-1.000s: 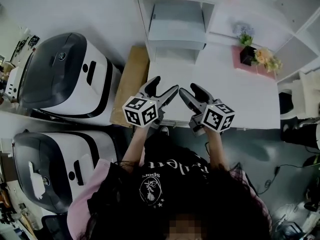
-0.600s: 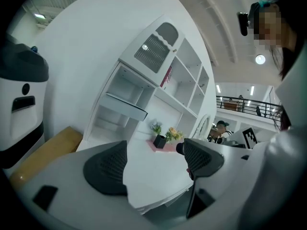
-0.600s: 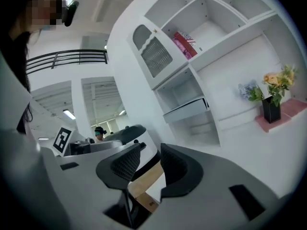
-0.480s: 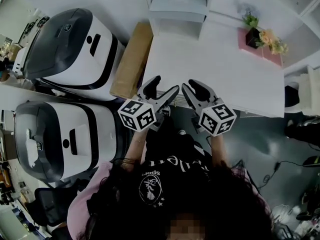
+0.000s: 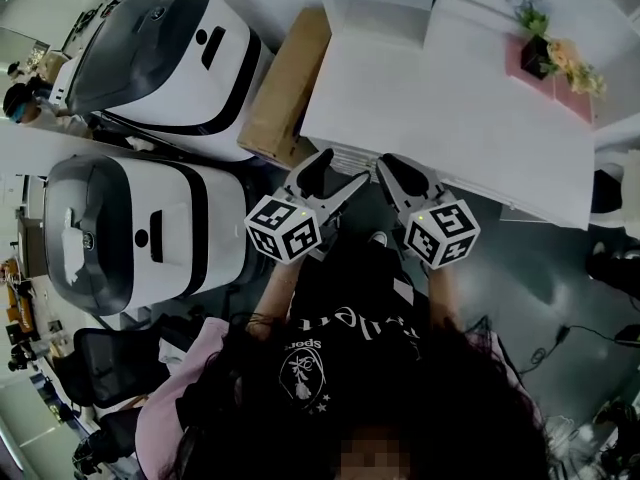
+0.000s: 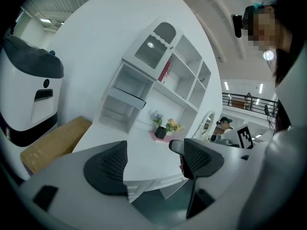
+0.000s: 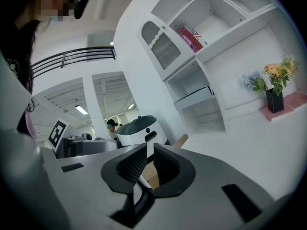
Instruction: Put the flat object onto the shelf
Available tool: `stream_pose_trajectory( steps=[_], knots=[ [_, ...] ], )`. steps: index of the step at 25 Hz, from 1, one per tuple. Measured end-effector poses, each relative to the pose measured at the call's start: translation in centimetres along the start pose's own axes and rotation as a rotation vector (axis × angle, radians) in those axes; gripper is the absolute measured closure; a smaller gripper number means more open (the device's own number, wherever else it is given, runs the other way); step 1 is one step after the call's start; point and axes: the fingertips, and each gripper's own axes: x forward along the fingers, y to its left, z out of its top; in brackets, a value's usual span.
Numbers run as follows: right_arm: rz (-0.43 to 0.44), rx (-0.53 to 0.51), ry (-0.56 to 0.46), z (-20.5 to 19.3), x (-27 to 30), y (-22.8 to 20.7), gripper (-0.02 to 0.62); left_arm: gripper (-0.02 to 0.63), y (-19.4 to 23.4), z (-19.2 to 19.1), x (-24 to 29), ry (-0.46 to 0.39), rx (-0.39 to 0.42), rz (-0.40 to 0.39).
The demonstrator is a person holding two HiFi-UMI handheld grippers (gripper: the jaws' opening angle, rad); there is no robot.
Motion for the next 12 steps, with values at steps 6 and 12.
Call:
stream_pose_trajectory(
  steps=[6,12],
  knots=[
    [0.008,-0.029,0.002,-0.1,-0.2,1.2,0.523,0.230,-0.3,0.6,-0.8,-0.022,0.016,0.000],
    [-0.007,-0.024,-0.005,-1.0,0.3,3.6,0.524,0.284,0.0,0.5,-3.8,-0.045,0.001,-0.046]
  ],
)
